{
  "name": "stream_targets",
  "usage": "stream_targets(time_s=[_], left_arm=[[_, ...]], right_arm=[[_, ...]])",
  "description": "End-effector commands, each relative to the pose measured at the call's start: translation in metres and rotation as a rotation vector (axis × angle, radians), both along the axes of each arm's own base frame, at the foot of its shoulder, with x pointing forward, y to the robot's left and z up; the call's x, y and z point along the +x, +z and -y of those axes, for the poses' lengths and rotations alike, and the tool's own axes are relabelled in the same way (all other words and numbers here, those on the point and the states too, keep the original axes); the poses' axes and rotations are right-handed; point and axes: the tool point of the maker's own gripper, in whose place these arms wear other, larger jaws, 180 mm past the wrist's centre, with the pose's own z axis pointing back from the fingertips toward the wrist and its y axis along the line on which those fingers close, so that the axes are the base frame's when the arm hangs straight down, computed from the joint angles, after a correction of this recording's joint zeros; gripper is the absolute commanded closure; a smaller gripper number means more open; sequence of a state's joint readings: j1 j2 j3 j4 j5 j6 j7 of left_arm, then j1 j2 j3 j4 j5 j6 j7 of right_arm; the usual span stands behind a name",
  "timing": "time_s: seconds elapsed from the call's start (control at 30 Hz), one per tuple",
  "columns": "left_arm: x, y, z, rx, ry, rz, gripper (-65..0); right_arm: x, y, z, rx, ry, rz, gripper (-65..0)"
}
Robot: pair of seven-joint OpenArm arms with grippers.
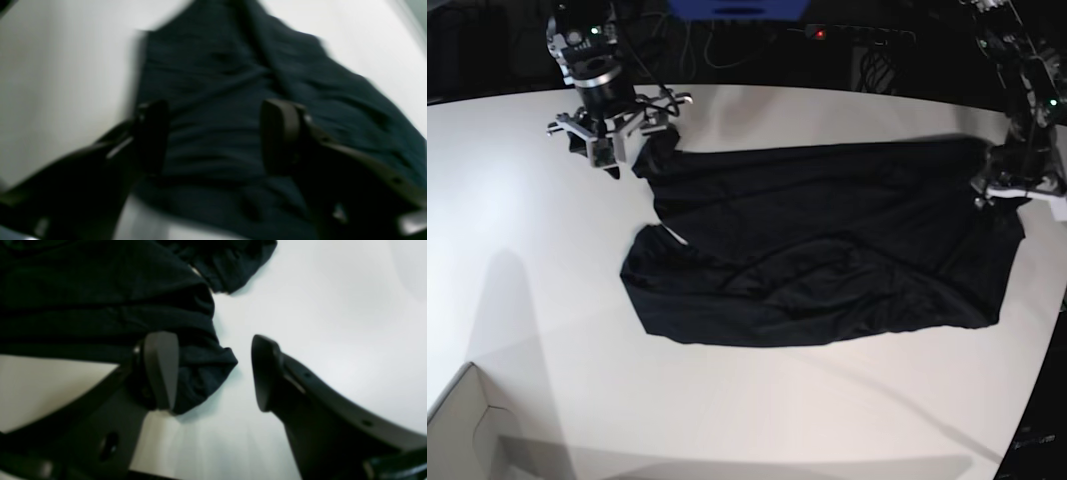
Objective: Layout the t-shirt on the table in an organized manner, then fold the t-shirt properly
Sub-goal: 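Grasp the shirt fabric with the left gripper and pull it outward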
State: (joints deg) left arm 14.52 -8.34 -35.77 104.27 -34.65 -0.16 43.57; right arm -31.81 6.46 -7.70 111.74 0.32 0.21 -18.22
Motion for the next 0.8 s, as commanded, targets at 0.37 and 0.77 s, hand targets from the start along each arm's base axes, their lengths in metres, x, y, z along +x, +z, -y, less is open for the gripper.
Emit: stream_targets(time_s=[0.37, 0.77], left_arm=[[0.075, -0.034, 0.123, -0.209, -0.235, -0.011, -35.2], [0.095, -0.061, 0.16, -0.246, -0.323, -0.094, -35.3]], right_arm=[[0.0, 0.006, 0.001, 0.003, -0.002, 0.024, -35.1], [0.0, 0.006, 0.002, 0.001, -0.003, 0.023, -35.1]])
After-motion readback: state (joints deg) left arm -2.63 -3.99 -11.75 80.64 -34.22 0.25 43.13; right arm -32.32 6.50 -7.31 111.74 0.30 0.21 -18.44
